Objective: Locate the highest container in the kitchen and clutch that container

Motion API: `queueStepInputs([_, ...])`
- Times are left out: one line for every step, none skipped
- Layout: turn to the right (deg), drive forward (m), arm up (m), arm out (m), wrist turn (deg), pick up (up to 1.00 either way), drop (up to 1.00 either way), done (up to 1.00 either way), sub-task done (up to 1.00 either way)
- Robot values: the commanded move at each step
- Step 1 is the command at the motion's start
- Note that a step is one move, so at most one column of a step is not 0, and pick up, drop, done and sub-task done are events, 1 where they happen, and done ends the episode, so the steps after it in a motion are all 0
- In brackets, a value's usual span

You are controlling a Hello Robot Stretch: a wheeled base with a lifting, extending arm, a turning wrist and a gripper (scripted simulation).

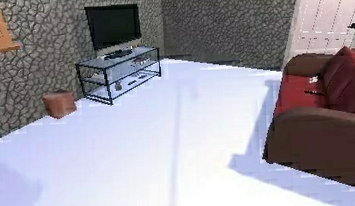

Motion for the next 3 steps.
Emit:
queueStepInputs([-3.0,0.00,0.00,0.00,0.0,0.00,0.00,0.00,0.00])
queueStepInputs([0.0,0.15,0.00,0.00,0.0,0.00,0.00,0.00,0.00])
queueStepInputs([-45.0,0.00,0.00,0.00,0.0,0.00,0.00,0.00,0.00])
